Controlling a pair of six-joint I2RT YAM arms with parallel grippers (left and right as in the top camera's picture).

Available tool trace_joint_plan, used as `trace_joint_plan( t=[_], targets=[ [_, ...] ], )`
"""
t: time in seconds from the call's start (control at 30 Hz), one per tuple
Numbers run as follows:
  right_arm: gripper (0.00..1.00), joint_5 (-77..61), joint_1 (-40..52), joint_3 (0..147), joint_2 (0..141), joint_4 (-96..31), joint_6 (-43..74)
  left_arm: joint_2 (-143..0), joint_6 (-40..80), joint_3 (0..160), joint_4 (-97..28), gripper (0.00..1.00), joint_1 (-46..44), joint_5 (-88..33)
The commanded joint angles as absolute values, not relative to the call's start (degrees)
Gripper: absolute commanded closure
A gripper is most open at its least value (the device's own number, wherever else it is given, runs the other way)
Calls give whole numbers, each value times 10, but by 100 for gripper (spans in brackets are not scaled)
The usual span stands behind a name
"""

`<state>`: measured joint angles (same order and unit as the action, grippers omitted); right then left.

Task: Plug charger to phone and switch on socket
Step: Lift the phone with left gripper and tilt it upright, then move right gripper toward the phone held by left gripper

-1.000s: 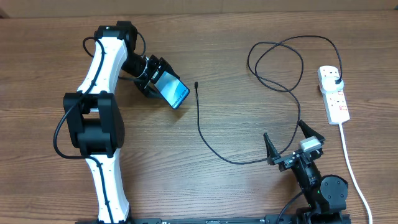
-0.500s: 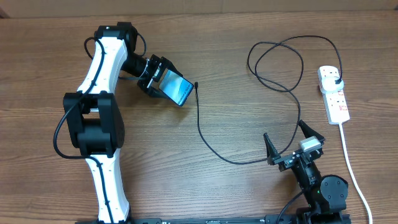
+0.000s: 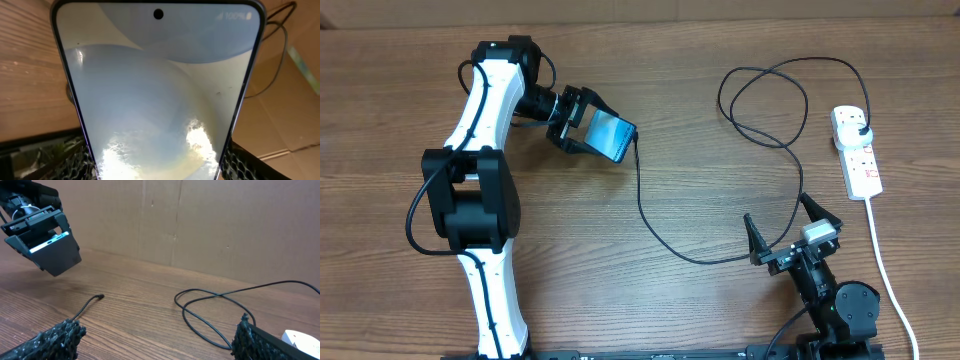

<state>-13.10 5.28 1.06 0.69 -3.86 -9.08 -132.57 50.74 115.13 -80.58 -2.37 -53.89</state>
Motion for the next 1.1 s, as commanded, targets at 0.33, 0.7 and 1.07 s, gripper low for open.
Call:
trace_joint_plan(
  t=[0.33,0.7,1.07],
  targets=[
    [0,-130,51,5,2,-18,-7,-1329,570,1169,-806,59,-4,-581],
    [0,-186,51,12,3,-34,48,-1329,570,1169,-806,60,29,-581],
    [0,-192,51,91,98,-66,106,-1329,570,1169,-808,60,31,-582]
  ],
)
